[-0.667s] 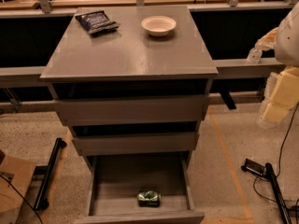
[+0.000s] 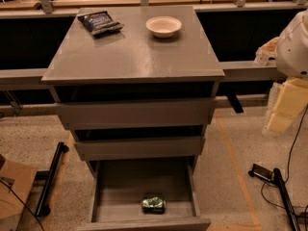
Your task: Pick green can from bottom drawer and place on counter
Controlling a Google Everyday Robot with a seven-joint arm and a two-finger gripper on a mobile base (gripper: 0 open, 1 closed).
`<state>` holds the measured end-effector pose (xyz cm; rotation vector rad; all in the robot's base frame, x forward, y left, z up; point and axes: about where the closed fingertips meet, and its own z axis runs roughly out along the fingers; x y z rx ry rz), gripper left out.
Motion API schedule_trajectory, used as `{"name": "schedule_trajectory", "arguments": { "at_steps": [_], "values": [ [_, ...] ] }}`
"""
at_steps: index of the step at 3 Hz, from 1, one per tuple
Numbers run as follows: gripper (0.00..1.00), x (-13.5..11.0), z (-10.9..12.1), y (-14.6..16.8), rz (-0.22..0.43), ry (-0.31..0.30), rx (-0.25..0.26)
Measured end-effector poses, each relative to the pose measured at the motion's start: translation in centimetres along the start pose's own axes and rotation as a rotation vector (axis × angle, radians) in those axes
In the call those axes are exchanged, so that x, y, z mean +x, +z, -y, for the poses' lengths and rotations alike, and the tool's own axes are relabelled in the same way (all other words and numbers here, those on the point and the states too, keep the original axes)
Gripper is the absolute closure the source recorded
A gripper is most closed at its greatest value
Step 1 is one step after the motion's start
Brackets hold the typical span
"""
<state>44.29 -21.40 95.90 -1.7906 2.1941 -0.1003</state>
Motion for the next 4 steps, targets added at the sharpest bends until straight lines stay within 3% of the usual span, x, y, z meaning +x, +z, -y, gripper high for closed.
{"name": "schedule_trajectory", "arguments": {
  "at_steps": [1,2,3,4],
  "values": [
    [0.0,1.3,0.3,2.8,0.018,-0.066,-0.012],
    [0.0,1.4,0.4,3.0,0.022,-0.111,-0.007],
    [0.0,1.4,0.4,3.0,0.022,-0.111,-0.006],
    [0.0,1.8,0.8,4.8,0.045,-0.175,-0.009]
  ]
}}
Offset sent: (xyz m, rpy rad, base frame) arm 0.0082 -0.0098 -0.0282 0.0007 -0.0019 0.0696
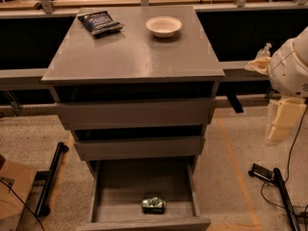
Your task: Pick green can from bottom drawer and place on counter
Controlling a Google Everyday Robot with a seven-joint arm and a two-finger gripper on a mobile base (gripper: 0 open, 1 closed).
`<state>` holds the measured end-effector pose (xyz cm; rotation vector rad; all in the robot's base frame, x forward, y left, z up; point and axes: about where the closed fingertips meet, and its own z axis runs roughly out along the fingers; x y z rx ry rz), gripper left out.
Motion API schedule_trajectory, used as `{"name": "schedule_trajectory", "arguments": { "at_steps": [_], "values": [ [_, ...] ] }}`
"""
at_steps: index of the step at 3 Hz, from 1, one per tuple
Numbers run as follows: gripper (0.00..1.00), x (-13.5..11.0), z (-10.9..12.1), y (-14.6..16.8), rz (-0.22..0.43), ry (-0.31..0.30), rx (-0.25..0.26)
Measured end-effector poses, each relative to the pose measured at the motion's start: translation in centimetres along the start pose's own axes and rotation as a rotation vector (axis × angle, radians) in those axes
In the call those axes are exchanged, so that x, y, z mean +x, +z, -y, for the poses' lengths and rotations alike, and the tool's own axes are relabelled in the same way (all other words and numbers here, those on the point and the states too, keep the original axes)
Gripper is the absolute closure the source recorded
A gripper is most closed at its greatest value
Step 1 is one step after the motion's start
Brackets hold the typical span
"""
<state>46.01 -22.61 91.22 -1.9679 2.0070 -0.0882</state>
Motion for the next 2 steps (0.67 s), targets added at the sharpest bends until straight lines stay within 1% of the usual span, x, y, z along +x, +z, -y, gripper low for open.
{"name": "schedule_trajectory", "arguments": {
  "at_steps": [1,2],
  "values": [
    [0.0,1.3,0.5,4.7,0.058,-0.119,-0.022],
    [0.0,4.9,0.9,11.8,0.087,-0.24,-0.051]
  ]
}}
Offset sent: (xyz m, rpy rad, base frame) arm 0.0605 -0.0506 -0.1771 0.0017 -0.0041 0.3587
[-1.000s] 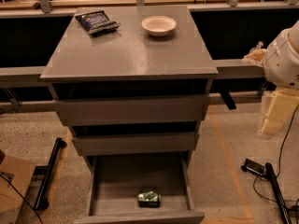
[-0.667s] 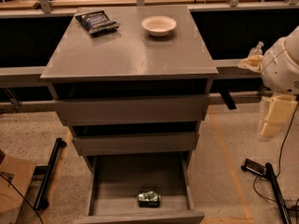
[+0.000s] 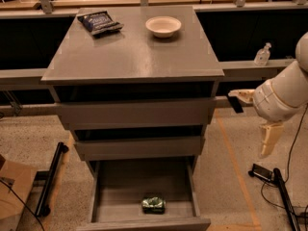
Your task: Pick green can from bottom drawer and place on counter
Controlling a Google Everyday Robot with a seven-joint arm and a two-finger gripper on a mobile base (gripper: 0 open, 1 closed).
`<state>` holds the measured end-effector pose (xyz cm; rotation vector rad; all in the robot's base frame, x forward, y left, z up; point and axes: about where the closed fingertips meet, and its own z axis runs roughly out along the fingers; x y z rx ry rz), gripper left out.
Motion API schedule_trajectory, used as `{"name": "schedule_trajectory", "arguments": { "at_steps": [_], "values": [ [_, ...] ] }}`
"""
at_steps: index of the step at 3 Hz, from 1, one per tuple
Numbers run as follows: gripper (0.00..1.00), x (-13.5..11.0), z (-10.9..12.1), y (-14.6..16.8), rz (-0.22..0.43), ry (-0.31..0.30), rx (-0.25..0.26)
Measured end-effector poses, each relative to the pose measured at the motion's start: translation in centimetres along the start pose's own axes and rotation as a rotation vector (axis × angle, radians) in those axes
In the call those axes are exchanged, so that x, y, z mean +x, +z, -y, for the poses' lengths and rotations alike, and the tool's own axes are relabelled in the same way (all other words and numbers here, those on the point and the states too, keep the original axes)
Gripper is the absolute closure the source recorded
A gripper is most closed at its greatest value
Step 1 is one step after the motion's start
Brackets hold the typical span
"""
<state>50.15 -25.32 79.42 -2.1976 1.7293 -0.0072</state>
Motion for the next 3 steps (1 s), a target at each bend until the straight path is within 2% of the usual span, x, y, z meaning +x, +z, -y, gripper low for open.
{"name": "schedule_trajectory", "arguments": {
  "at_steps": [1,2,3],
  "values": [
    [0.0,1.3,-0.2,3.2,0.039,-0.025,-0.055],
    [0.0,1.3,-0.3,3.4,0.031,-0.021,-0.07],
    [0.0,1.1,-1.2,6.3,0.06,0.026,-0.113]
  ]
}}
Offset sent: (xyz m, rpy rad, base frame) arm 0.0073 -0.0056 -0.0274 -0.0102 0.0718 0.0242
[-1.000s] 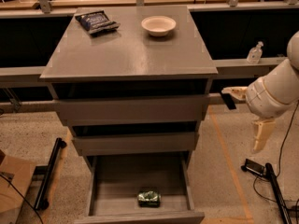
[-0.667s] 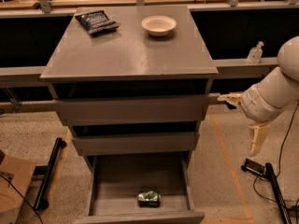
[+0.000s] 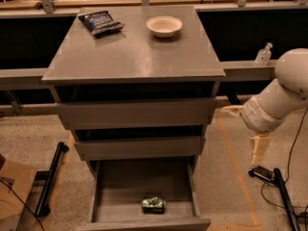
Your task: Pick green can from bottom drawer and place on counter
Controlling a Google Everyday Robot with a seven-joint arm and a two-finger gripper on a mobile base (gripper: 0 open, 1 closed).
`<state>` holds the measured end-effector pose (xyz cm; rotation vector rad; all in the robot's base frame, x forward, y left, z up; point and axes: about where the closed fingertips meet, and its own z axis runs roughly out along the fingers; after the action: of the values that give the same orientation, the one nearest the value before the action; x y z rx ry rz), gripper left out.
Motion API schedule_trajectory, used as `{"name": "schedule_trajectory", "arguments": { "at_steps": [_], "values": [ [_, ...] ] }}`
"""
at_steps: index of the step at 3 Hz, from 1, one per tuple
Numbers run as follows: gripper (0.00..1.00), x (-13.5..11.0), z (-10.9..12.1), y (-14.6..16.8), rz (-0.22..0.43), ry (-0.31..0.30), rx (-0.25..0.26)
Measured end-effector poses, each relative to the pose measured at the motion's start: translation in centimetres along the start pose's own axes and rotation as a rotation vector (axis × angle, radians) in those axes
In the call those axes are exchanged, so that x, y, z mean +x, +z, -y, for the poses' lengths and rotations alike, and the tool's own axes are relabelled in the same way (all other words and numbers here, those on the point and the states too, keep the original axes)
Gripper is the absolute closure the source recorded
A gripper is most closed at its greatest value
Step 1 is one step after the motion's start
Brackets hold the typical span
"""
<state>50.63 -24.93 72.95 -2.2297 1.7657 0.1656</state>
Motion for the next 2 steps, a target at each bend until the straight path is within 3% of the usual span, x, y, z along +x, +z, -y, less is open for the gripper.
{"name": "schedule_trajectory", "arguments": {
  "at_steps": [1,2],
  "values": [
    [0.0,0.6,-1.3,4.8,0.017,0.051,-0.03],
    [0.0,1.0,-1.6,9.8,0.05,0.076,-0.01]
  ]
}}
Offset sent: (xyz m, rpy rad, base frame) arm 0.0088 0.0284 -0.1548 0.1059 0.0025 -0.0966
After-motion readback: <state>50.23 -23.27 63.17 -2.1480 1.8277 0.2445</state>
